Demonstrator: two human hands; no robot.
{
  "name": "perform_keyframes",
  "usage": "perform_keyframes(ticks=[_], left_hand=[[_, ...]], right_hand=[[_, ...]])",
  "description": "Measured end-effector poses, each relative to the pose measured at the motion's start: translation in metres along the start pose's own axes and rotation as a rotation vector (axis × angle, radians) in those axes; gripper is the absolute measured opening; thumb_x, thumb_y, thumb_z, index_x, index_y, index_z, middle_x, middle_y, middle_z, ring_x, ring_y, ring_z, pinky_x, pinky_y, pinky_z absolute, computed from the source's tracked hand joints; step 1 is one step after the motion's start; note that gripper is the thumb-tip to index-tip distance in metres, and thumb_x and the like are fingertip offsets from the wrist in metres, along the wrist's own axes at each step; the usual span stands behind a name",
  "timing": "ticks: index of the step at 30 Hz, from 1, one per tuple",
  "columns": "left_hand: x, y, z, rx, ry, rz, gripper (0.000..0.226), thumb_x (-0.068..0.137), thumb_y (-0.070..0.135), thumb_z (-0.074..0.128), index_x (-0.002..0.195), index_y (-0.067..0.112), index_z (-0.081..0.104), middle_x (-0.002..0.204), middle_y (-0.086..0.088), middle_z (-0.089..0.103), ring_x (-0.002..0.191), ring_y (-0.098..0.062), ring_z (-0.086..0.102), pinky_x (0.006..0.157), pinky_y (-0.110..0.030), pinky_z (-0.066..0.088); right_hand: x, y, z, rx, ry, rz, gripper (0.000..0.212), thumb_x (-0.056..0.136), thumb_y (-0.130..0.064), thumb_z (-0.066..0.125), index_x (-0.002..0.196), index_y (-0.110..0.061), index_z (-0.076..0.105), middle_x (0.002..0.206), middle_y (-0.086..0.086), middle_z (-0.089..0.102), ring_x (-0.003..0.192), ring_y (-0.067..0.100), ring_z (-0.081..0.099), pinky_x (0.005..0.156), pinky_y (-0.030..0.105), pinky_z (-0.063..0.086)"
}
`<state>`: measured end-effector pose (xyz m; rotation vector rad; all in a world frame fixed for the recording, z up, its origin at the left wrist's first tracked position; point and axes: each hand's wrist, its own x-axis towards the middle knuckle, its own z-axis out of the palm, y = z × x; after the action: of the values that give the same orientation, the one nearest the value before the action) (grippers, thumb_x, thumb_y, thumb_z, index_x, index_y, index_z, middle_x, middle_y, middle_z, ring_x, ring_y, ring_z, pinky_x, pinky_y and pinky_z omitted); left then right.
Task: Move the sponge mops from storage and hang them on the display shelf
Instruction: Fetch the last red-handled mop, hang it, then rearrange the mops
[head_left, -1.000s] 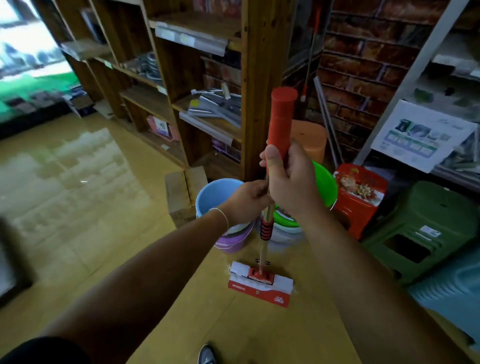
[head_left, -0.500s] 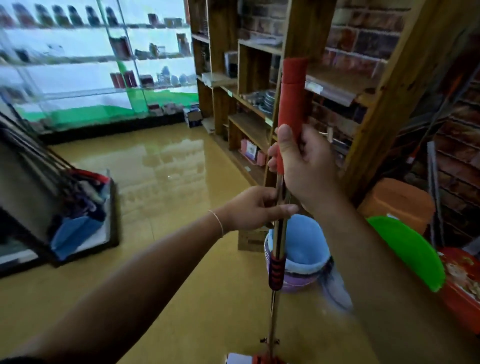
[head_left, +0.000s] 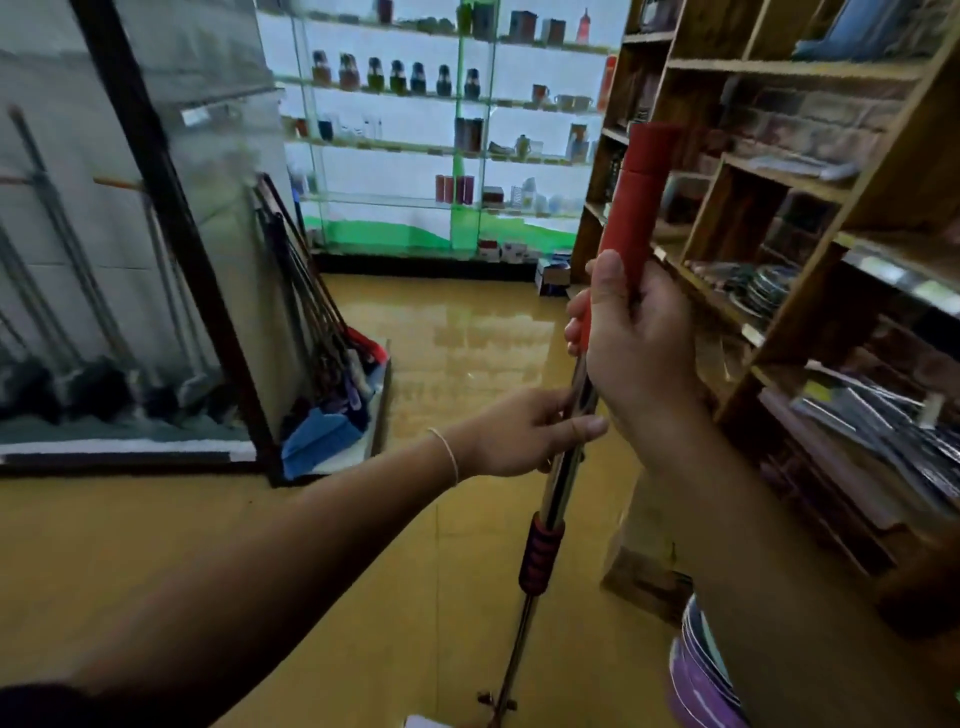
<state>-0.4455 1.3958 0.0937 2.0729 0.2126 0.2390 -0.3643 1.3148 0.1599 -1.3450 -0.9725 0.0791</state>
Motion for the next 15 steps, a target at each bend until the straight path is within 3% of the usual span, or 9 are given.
perform_keyframes(ticks=[2, 5, 7, 9, 15], left_hand=[[-0.011, -0.007, -0.029, 0.024, 0.049, 0.003, 0.043, 0.097, 0.043, 0.050, 0.096, 0.000, 0.053, 0.077, -0.007, 0.052, 0.072, -0.032, 0.058, 0.073, -0.048, 0.054], [-0.026, -0.013, -0.071, 0.032, 0.142, 0.011, 0.032, 0.100, 0.035, 0.050, 0.087, 0.005, 0.051, 0.073, 0.001, 0.049, 0.063, -0.003, 0.051, 0.069, -0.022, 0.049], [-0.036, -0.017, -0.100, 0.031, 0.215, -0.027, 0.039, 0.100, 0.035, 0.051, 0.100, -0.004, 0.057, 0.089, -0.006, 0.062, 0.084, -0.008, 0.063, 0.085, -0.029, 0.054], [-0.045, -0.021, -0.129, 0.067, 0.288, -0.071, 0.045, 0.098, 0.044, 0.050, 0.117, 0.005, 0.062, 0.112, -0.008, 0.068, 0.106, -0.017, 0.065, 0.100, -0.041, 0.050], [-0.064, -0.048, -0.208, 0.207, 0.474, -0.171, 0.046, 0.098, 0.050, 0.047, 0.127, 0.017, 0.059, 0.122, -0.003, 0.066, 0.115, -0.019, 0.061, 0.105, -0.044, 0.045]], right_hand=[[0.010, -0.003, 0.031, 0.009, -0.029, -0.017, 0.030, 0.097, -0.055, 0.045, 0.100, -0.027, 0.056, 0.071, -0.006, 0.061, 0.062, 0.011, 0.062, 0.055, 0.028, 0.052], [0.028, -0.012, 0.076, 0.042, -0.085, -0.067, 0.024, 0.098, -0.051, 0.046, 0.094, -0.029, 0.055, 0.069, -0.005, 0.062, 0.061, 0.013, 0.062, 0.056, 0.036, 0.054], [0.042, -0.020, 0.106, 0.061, -0.120, -0.101, 0.025, 0.097, -0.052, 0.047, 0.093, -0.029, 0.055, 0.070, -0.004, 0.063, 0.062, 0.014, 0.063, 0.058, 0.041, 0.055], [0.057, -0.027, 0.136, 0.103, -0.169, -0.110, 0.030, 0.094, -0.056, 0.047, 0.096, -0.028, 0.056, 0.070, -0.005, 0.063, 0.062, 0.014, 0.063, 0.060, 0.041, 0.055], [0.093, -0.032, 0.226, 0.170, -0.296, -0.171, 0.024, 0.095, -0.054, 0.046, 0.092, -0.032, 0.054, 0.073, -0.006, 0.062, 0.063, 0.013, 0.062, 0.061, 0.038, 0.055]])
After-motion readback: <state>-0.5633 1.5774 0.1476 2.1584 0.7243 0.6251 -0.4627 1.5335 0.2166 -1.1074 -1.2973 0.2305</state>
